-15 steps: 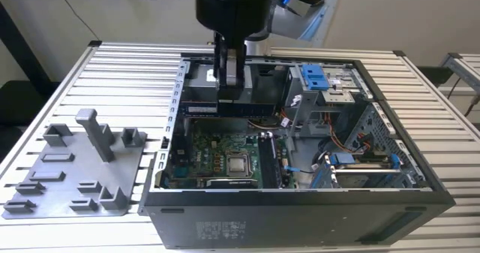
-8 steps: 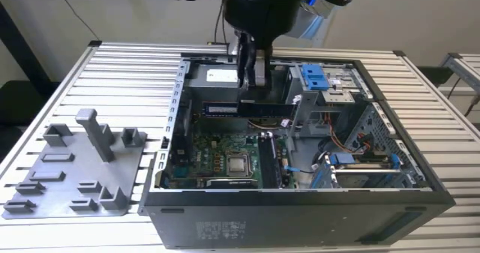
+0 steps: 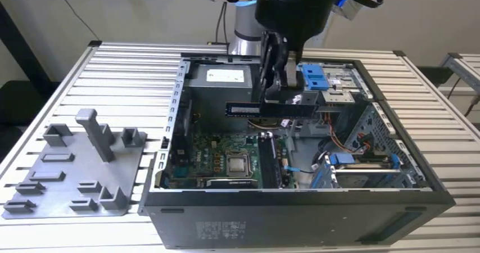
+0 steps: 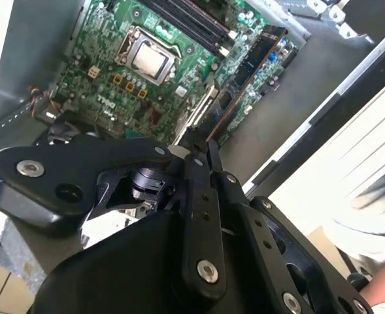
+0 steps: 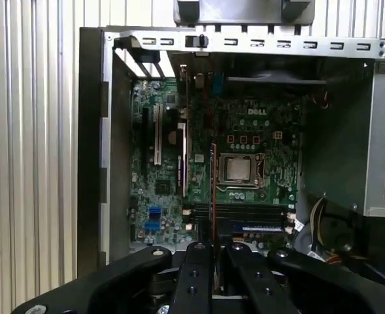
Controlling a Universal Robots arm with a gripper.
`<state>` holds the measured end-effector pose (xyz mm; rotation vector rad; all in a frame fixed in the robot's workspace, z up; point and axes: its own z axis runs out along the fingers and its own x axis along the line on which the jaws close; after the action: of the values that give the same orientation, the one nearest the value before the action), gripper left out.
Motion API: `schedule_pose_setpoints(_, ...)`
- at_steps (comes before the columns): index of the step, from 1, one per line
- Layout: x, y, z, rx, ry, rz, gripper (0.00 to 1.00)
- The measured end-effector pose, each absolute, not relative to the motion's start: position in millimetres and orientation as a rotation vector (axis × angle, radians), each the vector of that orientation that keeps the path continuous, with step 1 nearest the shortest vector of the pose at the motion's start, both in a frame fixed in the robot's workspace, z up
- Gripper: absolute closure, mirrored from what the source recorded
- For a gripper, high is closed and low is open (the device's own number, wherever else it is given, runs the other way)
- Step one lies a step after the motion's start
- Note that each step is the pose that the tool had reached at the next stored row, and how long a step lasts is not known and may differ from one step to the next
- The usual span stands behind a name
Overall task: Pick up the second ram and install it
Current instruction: 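Pick up the second ram and move it above second insertion slot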
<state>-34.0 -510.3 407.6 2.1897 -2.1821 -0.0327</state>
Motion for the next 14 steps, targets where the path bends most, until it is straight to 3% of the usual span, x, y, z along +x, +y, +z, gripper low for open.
schedule_pose_setpoints(14, 5, -512, 408, 2.186, -2.179, -0.04, 0.86)
